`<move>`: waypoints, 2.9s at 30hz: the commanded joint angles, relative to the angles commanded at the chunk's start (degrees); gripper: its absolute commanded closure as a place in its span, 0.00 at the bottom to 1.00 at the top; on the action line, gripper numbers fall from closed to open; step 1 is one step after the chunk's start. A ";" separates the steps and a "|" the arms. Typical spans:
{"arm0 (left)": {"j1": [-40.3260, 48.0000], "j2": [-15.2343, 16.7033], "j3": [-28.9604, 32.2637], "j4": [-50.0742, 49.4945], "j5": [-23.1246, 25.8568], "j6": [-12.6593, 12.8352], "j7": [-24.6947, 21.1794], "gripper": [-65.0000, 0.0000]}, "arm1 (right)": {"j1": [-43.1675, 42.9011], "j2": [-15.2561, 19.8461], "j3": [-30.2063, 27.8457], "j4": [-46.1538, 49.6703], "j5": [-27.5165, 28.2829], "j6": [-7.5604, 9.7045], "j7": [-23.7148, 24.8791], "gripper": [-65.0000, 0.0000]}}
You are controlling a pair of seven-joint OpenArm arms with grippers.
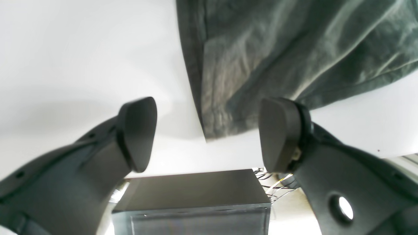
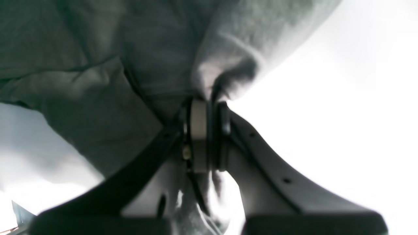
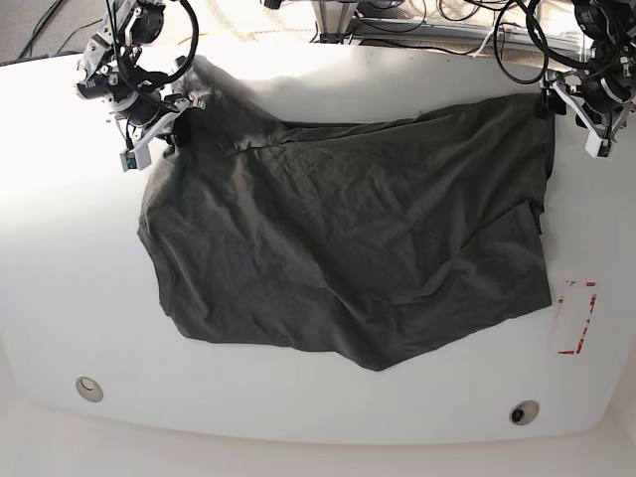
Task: Layout the t-shirt on the table in an organized manner, then fold the t-shirt properly
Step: 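Drag the pinched fabric back toward the shirt edge with both grippers, then grasp the shirt edge with both grippers, spaced apart, then lift the shirt with both grippers and swing it across the table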
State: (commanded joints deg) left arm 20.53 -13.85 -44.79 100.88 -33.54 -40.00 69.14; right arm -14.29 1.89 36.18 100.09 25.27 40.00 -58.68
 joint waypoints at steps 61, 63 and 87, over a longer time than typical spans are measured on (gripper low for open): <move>-1.23 -0.35 8.88 5.71 -0.26 0.00 -2.81 1.00 | -2.11 -0.35 0.35 11.69 0.62 0.00 -0.09 1.00; -1.49 -0.35 8.88 8.70 -0.35 0.00 -2.73 1.00 | -2.46 -0.70 0.35 13.63 2.46 0.00 -0.09 1.00; -46.86 -7.38 11.43 13.10 -19.52 0.00 10.86 1.00 | 24.09 14.86 9.23 13.45 19.08 0.00 -16.00 0.99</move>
State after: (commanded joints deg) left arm -26.33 -21.23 -33.36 113.98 -53.05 -40.00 80.00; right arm 9.80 16.75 45.41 113.54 44.35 40.00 -74.68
